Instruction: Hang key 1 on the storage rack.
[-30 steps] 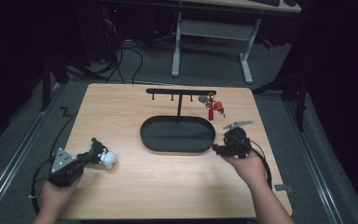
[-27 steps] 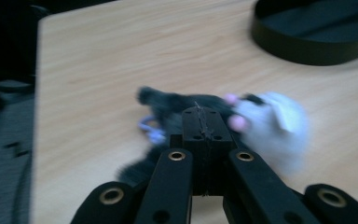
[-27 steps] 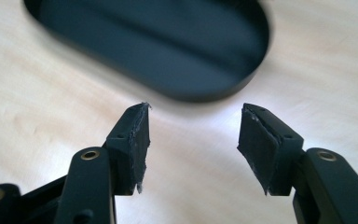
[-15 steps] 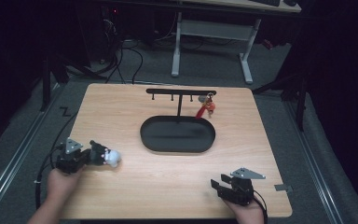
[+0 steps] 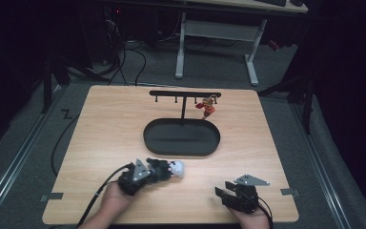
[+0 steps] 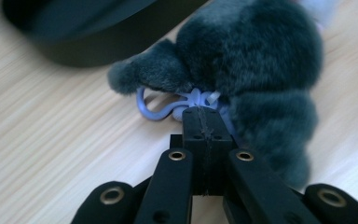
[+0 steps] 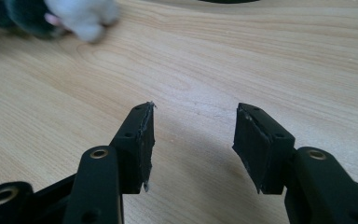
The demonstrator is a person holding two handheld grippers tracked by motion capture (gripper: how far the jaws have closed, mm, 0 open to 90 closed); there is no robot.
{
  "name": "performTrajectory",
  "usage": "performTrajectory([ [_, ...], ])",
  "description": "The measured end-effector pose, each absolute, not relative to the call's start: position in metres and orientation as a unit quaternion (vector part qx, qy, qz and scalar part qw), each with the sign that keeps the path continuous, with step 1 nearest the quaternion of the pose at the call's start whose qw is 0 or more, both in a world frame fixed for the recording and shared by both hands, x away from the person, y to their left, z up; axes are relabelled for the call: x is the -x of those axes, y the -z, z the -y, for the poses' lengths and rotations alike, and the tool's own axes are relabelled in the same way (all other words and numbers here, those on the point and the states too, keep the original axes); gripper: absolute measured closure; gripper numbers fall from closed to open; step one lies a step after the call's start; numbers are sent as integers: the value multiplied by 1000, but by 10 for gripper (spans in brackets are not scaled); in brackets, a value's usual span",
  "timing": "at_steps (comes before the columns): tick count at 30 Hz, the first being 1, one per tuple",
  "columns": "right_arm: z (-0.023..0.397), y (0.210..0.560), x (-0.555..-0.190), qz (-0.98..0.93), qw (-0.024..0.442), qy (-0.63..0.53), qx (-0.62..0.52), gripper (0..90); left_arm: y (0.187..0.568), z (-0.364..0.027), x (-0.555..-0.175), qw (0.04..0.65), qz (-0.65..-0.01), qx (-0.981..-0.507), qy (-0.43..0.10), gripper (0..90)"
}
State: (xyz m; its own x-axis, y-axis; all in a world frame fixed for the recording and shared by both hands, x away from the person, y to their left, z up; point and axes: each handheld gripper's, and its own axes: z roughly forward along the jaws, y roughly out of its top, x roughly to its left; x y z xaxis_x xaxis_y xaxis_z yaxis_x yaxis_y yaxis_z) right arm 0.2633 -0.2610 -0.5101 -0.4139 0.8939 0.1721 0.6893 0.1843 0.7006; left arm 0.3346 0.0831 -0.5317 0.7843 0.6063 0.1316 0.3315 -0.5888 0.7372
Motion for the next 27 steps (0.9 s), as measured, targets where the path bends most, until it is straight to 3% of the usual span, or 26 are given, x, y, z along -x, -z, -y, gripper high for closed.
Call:
performTrajectory([
  [1,263,510,-263,-756,141,-367,-524,479,532,-61,-333,374,-262,-871,-182,899],
  [14,272,512,-259,-751,136,-371,-530,481,525,18,-329,397,-223,-876,-159,899],
  [20,275,511,-257,-751,139,-370,-530,481,522,-8,-323,403,-234,-870,-163,897],
  [27,275,515,-260,-753,138,-360,-533,481,508,-84,-317,401,-263,-855,-199,896],
])
